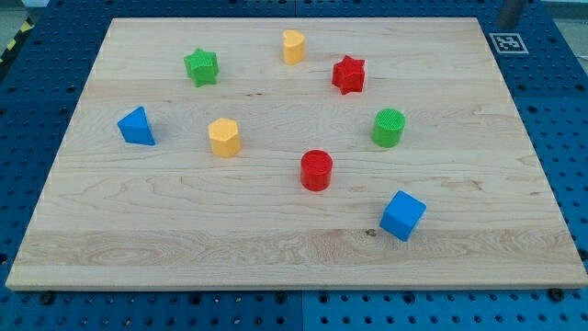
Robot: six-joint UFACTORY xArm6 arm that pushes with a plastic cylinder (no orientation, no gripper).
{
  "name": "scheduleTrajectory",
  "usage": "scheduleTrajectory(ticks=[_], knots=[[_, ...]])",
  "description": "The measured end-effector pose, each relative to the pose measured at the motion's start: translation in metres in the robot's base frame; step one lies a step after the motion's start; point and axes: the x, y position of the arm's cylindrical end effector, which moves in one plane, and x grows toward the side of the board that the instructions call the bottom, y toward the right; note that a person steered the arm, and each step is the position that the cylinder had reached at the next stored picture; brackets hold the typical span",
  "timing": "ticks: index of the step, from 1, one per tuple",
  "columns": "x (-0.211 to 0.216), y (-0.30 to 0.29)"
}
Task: Move the green circle to the right of the blue cube
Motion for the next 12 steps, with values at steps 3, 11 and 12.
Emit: scheduleTrajectory(ticks=[3, 11, 12], knots=[[0.119, -0.073], [0.190, -0.271], [0.220, -0.257]])
